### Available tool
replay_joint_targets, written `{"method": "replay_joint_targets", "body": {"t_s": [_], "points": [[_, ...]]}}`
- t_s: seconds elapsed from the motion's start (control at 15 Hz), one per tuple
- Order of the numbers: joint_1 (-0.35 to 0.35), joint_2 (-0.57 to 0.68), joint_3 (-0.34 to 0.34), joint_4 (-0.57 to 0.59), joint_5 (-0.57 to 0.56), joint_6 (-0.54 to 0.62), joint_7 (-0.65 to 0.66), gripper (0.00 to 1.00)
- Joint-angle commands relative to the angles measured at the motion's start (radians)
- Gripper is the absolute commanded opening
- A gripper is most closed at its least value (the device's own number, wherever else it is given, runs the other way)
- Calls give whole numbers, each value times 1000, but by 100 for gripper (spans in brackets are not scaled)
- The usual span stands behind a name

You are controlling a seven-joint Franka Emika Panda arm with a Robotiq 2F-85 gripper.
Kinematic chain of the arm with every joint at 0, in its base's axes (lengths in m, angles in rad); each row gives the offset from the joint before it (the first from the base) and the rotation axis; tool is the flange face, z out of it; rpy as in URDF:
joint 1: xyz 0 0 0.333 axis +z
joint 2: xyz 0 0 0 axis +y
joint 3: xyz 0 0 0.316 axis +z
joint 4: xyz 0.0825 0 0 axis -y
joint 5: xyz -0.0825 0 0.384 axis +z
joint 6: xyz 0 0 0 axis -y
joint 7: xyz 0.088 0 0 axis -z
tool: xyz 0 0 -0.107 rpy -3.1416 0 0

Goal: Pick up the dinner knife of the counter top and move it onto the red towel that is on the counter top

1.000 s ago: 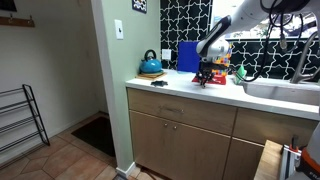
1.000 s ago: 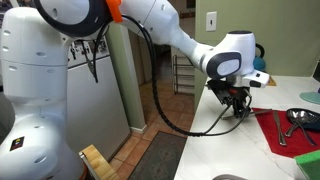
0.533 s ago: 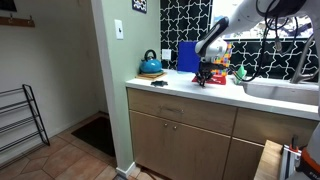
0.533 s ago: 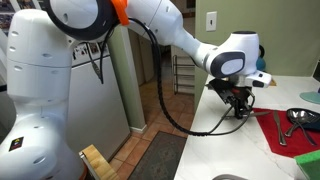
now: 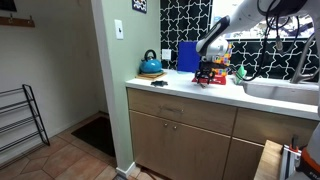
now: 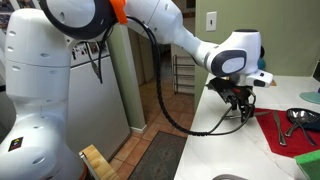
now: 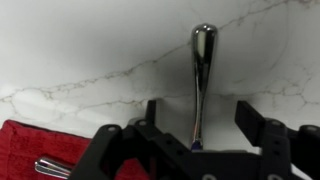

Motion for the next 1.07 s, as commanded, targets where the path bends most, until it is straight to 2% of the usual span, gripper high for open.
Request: {"method": "replay_joint_targets", "body": {"t_s": [0.0,0.27,0.4,0.47,1.0], "points": [[-9,-44,2,-18,9,-78,-13,100],[-7,-73,-8,-24,13,-123,17,100],[-11,-91,-4,-40,40,-104,14,100],[-3,-56,-7,-1,8,-102,10,100],[-5,-68,-8,-9,20,-102,11,100]]}}
